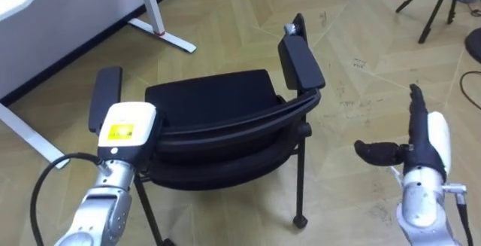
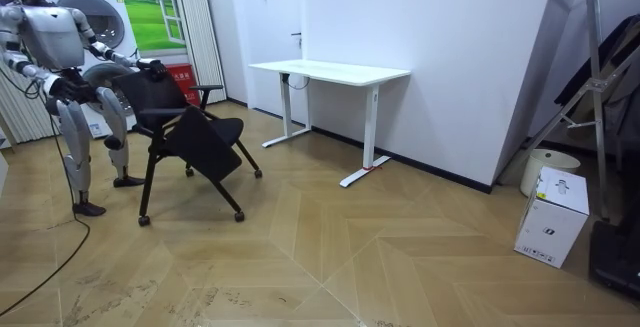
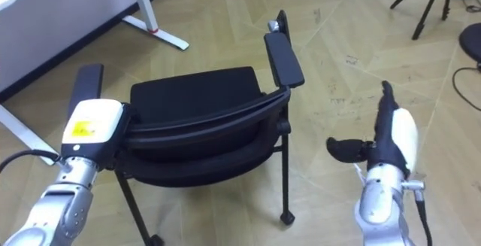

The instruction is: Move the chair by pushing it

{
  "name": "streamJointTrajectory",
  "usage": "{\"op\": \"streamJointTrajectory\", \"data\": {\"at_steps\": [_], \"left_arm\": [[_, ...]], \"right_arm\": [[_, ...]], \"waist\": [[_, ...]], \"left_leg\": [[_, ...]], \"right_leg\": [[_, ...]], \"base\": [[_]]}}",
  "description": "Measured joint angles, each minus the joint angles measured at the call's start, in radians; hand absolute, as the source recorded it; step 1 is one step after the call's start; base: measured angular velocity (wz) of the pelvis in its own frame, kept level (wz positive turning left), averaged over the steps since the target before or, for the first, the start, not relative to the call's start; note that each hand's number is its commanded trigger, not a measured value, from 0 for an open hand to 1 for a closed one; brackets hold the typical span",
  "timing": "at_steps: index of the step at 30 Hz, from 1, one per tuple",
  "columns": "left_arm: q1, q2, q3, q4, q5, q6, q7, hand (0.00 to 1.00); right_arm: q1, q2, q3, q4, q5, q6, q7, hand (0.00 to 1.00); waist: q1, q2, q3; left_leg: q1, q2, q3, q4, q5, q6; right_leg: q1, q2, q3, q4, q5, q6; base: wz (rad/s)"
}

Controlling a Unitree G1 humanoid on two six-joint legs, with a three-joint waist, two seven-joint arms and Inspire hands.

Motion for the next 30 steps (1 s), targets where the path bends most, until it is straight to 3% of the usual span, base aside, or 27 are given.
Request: {"op": "streamJointTrajectory", "data": {"at_steps": [8, 21, 23, 30], "left_arm": [[-0.015, 0.000, -0.007, 0.007, 0.008, -0.010, -0.011, 1.00], [-0.035, 0.013, -0.028, 0.001, 0.008, -0.016, -0.009, 1.00], [-0.039, 0.020, -0.029, 0.000, 0.008, -0.025, -0.009, 1.00], [-0.060, 0.025, -0.034, 0.000, 0.019, -0.052, -0.026, 1.00]], "right_arm": [[-0.007, -0.058, 0.078, -0.148, -0.123, -0.005, 0.089, 0.00], [-0.027, -0.072, 0.088, -0.191, -0.270, -0.006, 0.197, 0.00], [-0.051, -0.073, 0.097, -0.192, -0.291, -0.006, 0.222, 0.00], [-0.106, -0.077, 0.112, -0.227, -0.366, -0.017, 0.286, 0.00]], "waist": [[0.022, -0.004, 0.0028], [0.042, -0.020, 0.0101], [0.045, -0.027, 0.0142], [0.070, -0.042, 0.0083]], "left_leg": [[0.008, 0.000, 0.006, -0.003, 0.000, 0.000], [0.002, 0.000, 0.005, -0.005, 0.000, 0.000], [0.004, 0.000, 0.005, -0.005, 0.000, 0.000], [-0.007, 0.000, -0.001, -0.004, 0.000, 0.001]], "right_leg": [[0.000, 0.000, 0.001, 0.000, 0.000, 0.000], [-0.004, 0.000, 0.000, 0.001, 0.000, 0.000], [-0.004, 0.000, 0.000, 0.002, 0.000, 0.000], [-0.004, 0.000, -0.005, 0.002, 0.000, 0.000]], "base": [[0.00], [0.00], [0.00], [0.02]]}}
